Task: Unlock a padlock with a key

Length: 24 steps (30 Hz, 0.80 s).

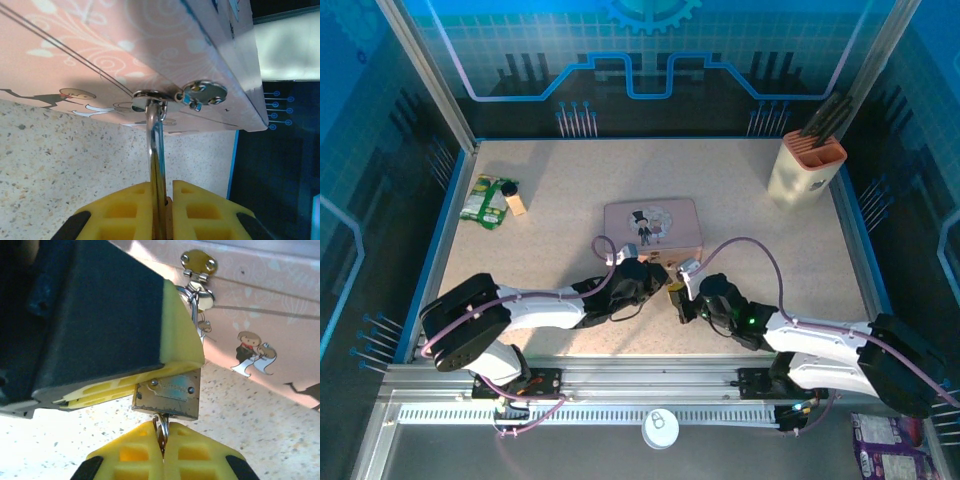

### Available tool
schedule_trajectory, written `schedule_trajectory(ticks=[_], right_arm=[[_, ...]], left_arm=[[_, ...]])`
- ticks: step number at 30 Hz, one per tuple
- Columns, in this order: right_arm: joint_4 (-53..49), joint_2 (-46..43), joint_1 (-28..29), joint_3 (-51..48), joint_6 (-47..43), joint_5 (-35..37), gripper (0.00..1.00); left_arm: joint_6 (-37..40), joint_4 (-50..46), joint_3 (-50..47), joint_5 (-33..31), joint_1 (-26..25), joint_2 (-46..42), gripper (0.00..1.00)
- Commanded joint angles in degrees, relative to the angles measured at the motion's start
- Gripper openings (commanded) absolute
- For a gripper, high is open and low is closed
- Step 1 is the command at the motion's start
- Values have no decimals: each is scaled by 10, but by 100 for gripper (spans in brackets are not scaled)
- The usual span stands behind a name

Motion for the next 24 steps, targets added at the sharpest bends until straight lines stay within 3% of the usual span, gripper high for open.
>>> schedule_trajectory(ticks=[1,5,11,16,20,24], right_arm=[[108,21,-22,0,140,-112,0],[189,58,-41,-22,219,-154,0],[232,95,-47,-30,259,-169,0],[212,91,-48,-29,253,-158,0],[197,81,-47,-33,250,-153,0],[179,69,-48,-35,253,-144,0]], left_arm=[[19,56,17,8,-6,1,0],[22,56,15,8,-6,8,0],[26,61,11,10,-5,14,6],[24,64,0,6,-2,15,21],[25,24,-5,-10,3,6,41],[35,-12,-7,-26,11,-13,50]])
